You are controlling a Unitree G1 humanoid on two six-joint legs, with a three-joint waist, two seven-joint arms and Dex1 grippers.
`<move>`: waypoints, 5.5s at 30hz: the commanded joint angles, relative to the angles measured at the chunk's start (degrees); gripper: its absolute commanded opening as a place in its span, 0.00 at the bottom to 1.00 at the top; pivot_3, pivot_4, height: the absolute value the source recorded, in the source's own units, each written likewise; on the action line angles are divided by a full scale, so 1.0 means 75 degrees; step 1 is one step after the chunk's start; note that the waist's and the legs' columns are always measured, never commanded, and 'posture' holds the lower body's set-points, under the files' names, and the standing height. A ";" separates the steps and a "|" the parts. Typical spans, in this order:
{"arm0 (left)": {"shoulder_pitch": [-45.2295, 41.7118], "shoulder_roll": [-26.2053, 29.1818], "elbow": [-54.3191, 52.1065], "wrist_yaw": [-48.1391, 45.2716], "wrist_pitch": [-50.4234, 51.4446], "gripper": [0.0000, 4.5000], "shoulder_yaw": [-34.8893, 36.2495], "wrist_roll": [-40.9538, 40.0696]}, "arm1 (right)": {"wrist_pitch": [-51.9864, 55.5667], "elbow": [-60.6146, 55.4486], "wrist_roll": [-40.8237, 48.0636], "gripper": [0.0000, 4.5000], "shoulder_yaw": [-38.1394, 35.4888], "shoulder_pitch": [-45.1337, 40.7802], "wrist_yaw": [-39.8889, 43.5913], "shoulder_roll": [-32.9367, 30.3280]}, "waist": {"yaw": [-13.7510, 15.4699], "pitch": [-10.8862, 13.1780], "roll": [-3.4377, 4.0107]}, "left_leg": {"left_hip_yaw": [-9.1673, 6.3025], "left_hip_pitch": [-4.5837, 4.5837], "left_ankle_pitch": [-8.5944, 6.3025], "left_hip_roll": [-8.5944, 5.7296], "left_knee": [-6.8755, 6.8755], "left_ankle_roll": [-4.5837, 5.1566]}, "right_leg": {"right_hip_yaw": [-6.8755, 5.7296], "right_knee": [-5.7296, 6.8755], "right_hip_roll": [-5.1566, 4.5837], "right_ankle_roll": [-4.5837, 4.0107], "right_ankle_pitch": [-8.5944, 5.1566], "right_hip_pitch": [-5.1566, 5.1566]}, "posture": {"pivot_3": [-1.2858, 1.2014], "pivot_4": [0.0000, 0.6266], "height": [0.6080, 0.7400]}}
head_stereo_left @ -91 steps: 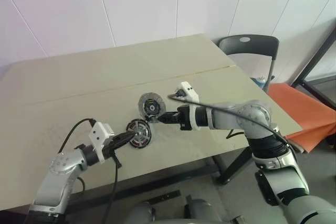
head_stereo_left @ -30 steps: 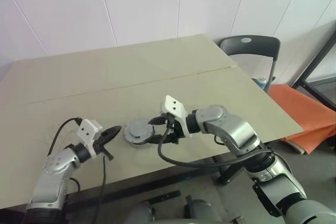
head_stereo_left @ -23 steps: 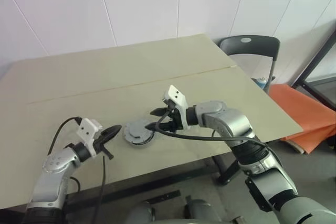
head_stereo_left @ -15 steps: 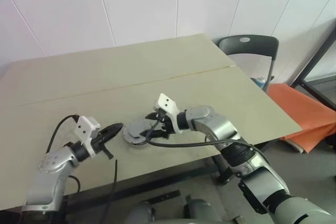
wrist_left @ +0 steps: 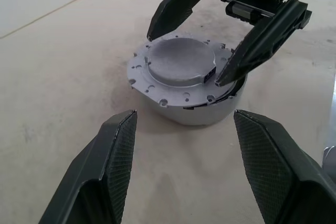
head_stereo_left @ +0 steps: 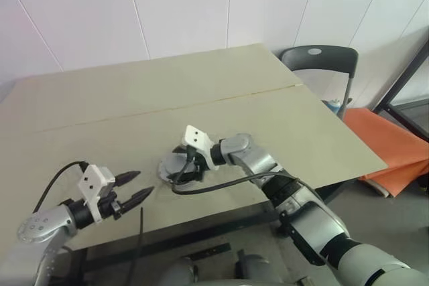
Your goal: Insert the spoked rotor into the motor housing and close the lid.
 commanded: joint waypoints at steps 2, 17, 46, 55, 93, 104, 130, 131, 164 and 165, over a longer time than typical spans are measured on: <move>0.0012 0.0043 -0.0294 0.0010 0.0196 0.78 0.0246 -0.0267 | -0.0277 0.0018 -0.0181 1.00 -0.0038 -0.0144 0.0093 0.0184 | -0.0003 0.0000 0.0000 | -0.0001 0.0000 0.0000 0.0001 -0.0002 0.0000 | 0.0000 0.0000 0.0001 0.0000 0.0000 0.0000 | 0.52 0.00 1.00; -0.0131 -0.0072 -0.0350 0.0103 0.0311 0.80 0.0190 -0.0351 | -0.0570 0.0594 -0.0666 1.00 -0.0237 -0.0283 -0.0341 0.0492 | -0.0006 0.0000 0.0000 | 0.0000 0.0005 0.0000 0.0000 -0.0001 -0.0001 | 0.0001 0.0001 0.0001 -0.0001 0.0000 -0.0002 | 0.52 0.00 1.00; -0.0091 -0.0018 -0.0384 -0.0118 0.0060 0.00 0.0061 -0.0103 | -0.0305 0.0766 0.0093 0.72 -0.1002 -0.0552 0.1249 0.0608 | -0.0017 0.0000 0.0001 | 0.0001 0.0001 0.0000 -0.0002 -0.0007 -0.0001 | 0.0002 0.0001 0.0001 0.0000 0.0001 0.0001 | 0.52 0.00 1.00; -0.0043 -0.0103 -0.0228 -0.0237 -0.0190 0.00 0.0013 0.0022 | -0.0921 0.0586 -0.0354 0.72 -0.0527 -0.0397 0.1671 0.0326 | -0.0018 0.0000 0.0001 | 0.0001 0.0002 0.0000 -0.0001 -0.0011 -0.0001 | 0.0002 0.0001 0.0003 0.0000 0.0001 -0.0001 | 0.52 0.00 1.00; 0.0115 -0.0311 0.0351 -0.0331 -0.0592 0.00 -0.0188 0.0269 | -0.1370 0.1335 -0.0818 0.72 -0.0863 -0.0532 0.0525 0.0702 | -0.0182 0.0000 0.0001 | -0.0004 0.0005 0.0002 0.0000 -0.0010 -0.0003 | 0.0005 0.0009 0.0003 -0.0007 0.0005 -0.0001 | 0.52 0.00 1.00; 0.0036 -0.0292 0.0498 -0.0357 -0.0718 0.00 -0.0201 0.0305 | -0.1562 0.1568 -0.1058 0.72 -0.0686 -0.0541 0.0535 0.0626 | -0.0180 0.0000 0.0000 | -0.0004 0.0006 0.0002 0.0001 -0.0009 -0.0003 | 0.0004 0.0010 0.0005 -0.0007 0.0006 0.0001 | 0.52 0.00 1.00; -0.0071 -0.0459 0.0537 -0.0117 -0.0900 0.00 -0.0345 0.0461 | 0.0361 0.1041 -0.1599 0.72 0.0147 -0.0313 0.0826 0.0194 | 0.0015 -0.0031 0.0009 | -0.0001 0.0027 0.0001 -0.0014 -0.0007 -0.0003 | 0.0002 -0.0004 -0.0016 -0.0003 0.0002 0.0005 | 0.52 0.00 1.00; -0.0078 -0.0456 0.0544 -0.0119 -0.0904 0.00 -0.0346 0.0465 | 0.0303 0.1101 -0.1608 0.72 0.0120 -0.0313 0.0729 0.0217 | 0.0015 -0.0031 0.0009 | -0.0001 0.0027 0.0001 -0.0014 -0.0008 -0.0003 | 0.0002 -0.0004 -0.0016 -0.0003 0.0002 0.0006 | 0.52 0.00 1.00; -0.3859 -0.1378 0.4840 -0.0681 -0.1162 0.00 -0.2709 0.1932 | -0.0156 0.1549 -0.1566 0.72 -0.0167 -0.0174 0.0416 0.0316 | 0.0039 -0.0154 0.0094 | -0.0015 0.0169 -0.0002 -0.0014 -0.0020 -0.0007 | -0.0005 -0.0005 -0.0010 0.0022 -0.0026 0.0126 | 0.52 0.00 1.00; -0.3916 -0.1373 0.4902 -0.0749 -0.1078 0.00 -0.2759 0.1943 | 0.0022 0.1510 -0.1484 0.72 -0.0246 -0.0229 0.0431 0.0352 | 0.0035 -0.0161 0.0105 | -0.0014 0.0172 -0.0002 -0.0014 -0.0020 -0.0007 | -0.0004 -0.0005 -0.0011 0.0023 -0.0027 0.0129 | 0.52 0.00 1.00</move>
